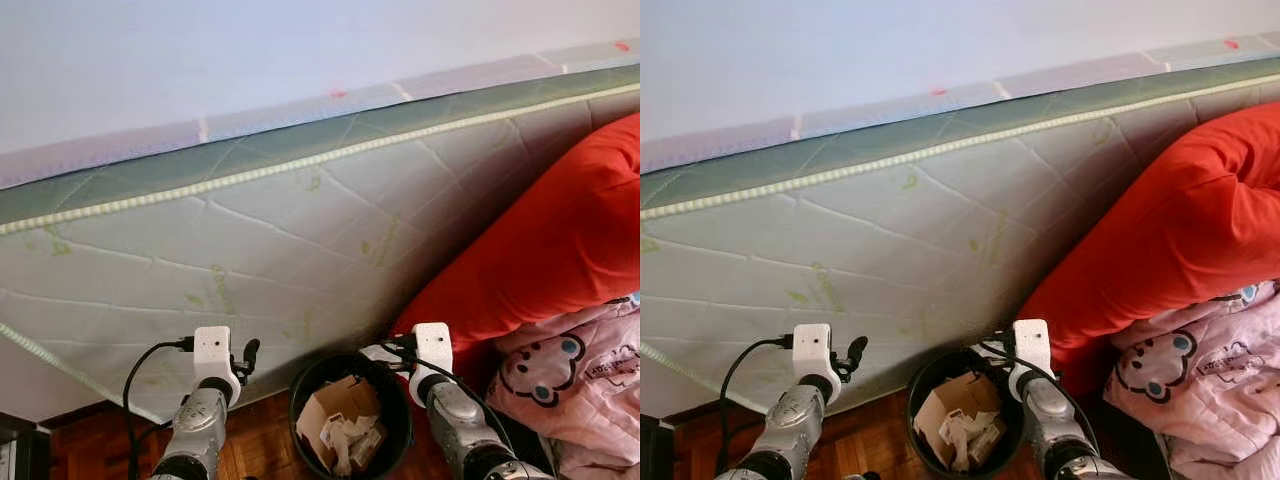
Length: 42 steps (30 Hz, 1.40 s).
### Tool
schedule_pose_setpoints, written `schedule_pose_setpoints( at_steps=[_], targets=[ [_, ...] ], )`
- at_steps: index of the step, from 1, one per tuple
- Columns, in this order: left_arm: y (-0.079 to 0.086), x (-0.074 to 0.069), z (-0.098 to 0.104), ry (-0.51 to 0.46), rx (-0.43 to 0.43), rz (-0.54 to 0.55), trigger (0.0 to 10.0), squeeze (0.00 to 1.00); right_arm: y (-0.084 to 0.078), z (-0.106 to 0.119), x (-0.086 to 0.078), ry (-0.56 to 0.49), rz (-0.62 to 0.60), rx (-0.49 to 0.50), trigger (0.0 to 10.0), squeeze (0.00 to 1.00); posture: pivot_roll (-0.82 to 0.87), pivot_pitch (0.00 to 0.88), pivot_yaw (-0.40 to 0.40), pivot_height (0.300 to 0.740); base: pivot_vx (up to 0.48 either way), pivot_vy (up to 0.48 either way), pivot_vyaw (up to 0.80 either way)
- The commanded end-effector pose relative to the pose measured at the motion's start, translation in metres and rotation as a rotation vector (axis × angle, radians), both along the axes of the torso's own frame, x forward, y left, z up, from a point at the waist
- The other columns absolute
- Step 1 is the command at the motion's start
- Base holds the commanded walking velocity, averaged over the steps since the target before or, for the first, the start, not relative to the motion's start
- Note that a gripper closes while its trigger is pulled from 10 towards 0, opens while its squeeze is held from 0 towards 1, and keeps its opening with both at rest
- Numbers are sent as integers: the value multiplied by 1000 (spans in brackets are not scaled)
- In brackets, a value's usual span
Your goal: Clean up the room
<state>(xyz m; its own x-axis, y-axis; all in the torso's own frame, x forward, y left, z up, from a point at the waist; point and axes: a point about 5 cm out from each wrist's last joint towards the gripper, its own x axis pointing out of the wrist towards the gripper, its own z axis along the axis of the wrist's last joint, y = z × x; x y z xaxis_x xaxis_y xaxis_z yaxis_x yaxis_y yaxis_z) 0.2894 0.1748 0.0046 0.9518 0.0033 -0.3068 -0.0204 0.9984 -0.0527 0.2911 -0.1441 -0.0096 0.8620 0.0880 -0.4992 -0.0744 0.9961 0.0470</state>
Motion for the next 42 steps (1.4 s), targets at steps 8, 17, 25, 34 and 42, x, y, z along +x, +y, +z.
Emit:
schedule_pose_setpoints(
  at_steps=[8, 17, 25, 34, 42],
  targets=[
    [-3, -6, -6, 22, -16, -14, 10000, 0, -13, -5, -6, 22, -56, -35, 10000, 675, 111, 209, -75, 740, 0, 0, 0],
    [-2, -7, -7, 30, -16, -16, 10000, 0, -10, -6, -6, 25, -33, -13, 10000, 1000, 111, 212, -71, 740, 0, 0, 0],
    [-2, -7, -8, 33, -15, -17, 10000, 0, -6, -8, -8, 41, -14, 23, 10000, 1000, 110, 211, -71, 740, 0, 0, 0],
    [-2, -7, -8, 40, -13, -24, 10000, 0, 1, -18, -19, 100, 37, 57, 10000, 1000, 109, 213, -70, 740, 0, 0, 0],
    [0, -12, -14, 84, -10, -21, 10000, 0, -5, -27, -30, 144, 21, 31, 10000, 0, 102, 209, -68, 740, 0, 0, 0]
  ],
)
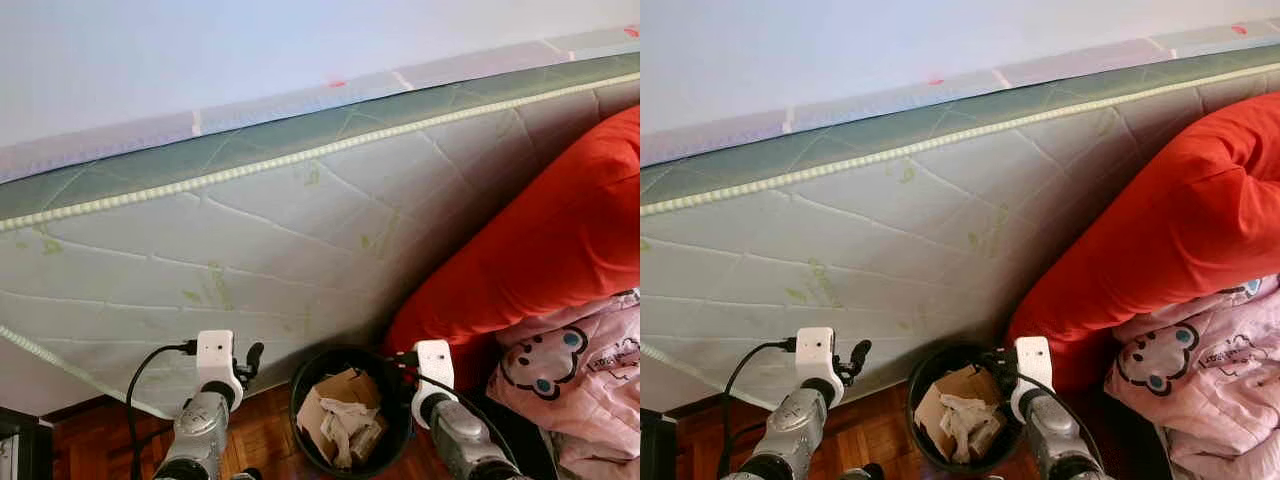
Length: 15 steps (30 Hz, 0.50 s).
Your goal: Clean up the room
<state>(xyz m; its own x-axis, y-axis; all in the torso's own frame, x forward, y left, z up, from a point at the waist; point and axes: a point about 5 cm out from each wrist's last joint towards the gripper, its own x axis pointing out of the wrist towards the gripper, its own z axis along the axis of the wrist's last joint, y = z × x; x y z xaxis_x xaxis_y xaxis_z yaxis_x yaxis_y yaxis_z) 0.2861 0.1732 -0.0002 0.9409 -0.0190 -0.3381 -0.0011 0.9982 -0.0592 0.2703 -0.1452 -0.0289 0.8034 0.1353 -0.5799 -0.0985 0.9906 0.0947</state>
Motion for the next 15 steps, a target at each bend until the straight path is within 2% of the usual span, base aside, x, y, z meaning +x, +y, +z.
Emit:
schedule_pose_setpoints(
  at_steps=[1, 5, 8, 11, 15],
  targets=[
    [5, -12, -13, 74, 3, 9, 10000, 0, -8, -11, -13, 56, -26, -20, 10000, 0, 100, 208, -68, 740, 0, 0, 0],
    [21, -30, -29, 172, 25, 55, 10000, 0, -36, -21, -29, 105, -161, -51, 10000, 0, 90, 204, -61, 740, 0, 0, 0],
    [23, -33, -31, 186, 33, 55, 10000, 0, -40, -22, -32, 114, -174, -56, 10000, 0, 90, 204, -61, 740, 0, 0, 0],
    [28, -49, -42, 245, 53, 63, 10000, 0, -63, -30, -50, 162, -239, -81, 10000, 0, 84, 203, -59, 740, 0, 0, 0],
    [32, -55, -46, 274, 60, 77, 10000, 0, -71, -36, -61, 195, -262, -88, 10000, 0, 77, 202, -58, 740, 0, 0, 0]
  ],
)
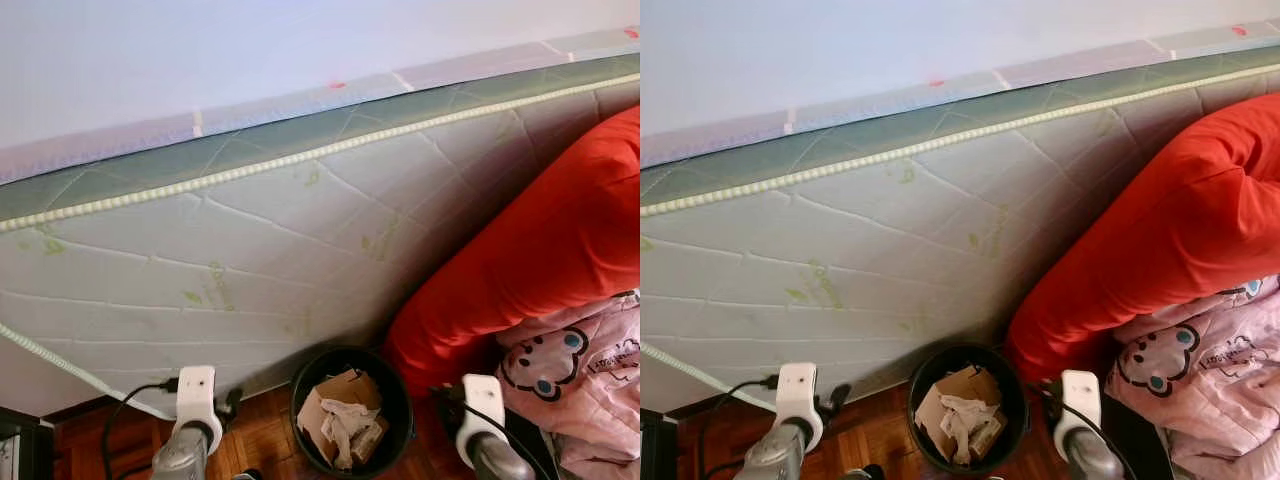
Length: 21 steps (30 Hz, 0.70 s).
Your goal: Clean up the room
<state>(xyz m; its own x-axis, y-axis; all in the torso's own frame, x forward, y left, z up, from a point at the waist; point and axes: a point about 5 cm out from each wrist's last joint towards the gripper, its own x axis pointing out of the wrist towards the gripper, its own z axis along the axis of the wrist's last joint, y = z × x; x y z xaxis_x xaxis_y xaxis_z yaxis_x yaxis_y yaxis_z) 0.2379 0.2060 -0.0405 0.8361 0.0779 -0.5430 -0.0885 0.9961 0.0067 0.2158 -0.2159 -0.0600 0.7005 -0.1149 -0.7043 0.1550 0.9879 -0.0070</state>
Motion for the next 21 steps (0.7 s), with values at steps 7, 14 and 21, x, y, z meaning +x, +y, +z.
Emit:
schedule_pose_setpoints(
  at_steps=[7, 14, 21],
  targets=[
    [2, -23, -18, 134, 19, -16, 10000, 0, -1, -18, -32, 92, -131, 67, 10000, 0, 79, 205, -31, 740, 0, 0, 0],
    [7, -28, -21, 177, 48, -48, 10000, 0, 23, -25, -38, 114, -94, 108, 10000, 0, 56, 196, -8, 740, 0, 0, 0],
    [8, -29, -23, 214, 59, -46, 10000, 0, 22, -24, -37, 110, -80, 102, 10000, 0, 49, 191, -6, 740, 0, 0, 0]
  ],
)
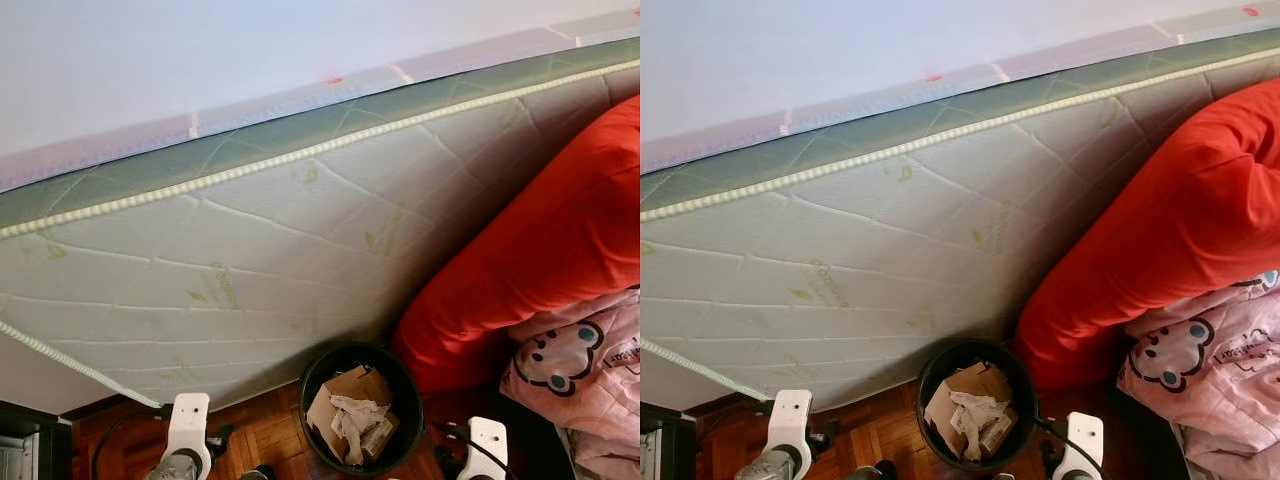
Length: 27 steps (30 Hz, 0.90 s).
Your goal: Clean up the room
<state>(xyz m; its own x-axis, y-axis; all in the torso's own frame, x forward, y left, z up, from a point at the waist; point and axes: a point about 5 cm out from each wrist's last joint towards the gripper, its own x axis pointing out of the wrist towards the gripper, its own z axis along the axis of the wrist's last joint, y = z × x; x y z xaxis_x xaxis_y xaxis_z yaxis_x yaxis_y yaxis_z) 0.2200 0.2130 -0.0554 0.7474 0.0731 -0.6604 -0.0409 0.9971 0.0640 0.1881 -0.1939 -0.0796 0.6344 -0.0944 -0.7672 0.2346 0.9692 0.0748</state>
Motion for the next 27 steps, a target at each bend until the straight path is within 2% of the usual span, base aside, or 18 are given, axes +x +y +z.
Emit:
schedule_pose_setpoints(
  at_steps=[1, 11, 18, 27],
  targets=[
    [2, -12, -8, 64, 12, 4, 10000, 0, 0, -5, -9, 32, 1, 4, 10000, 0, 49, 191, -6, 740, 0, 0, 0],
    [6, -33, -19, 132, 16, 40, 10000, 0, 7, -7, -12, 47, 42, 14, 10000, 0, 55, 176, -13, 740, 0, 0, 0],
    [5, -37, -21, 146, 14, 30, 10000, 0, 8, -9, -16, 63, 53, 12, 10000, 0, 37, 170, -13, 740, 0, 0, 0],
    [24, -50, -22, 149, 26, 48, 10000, 0, 8, -11, -21, 78, 69, 11, 10000, 0, 32, 173, -14, 740, 0, 0, 0]
  ],
)
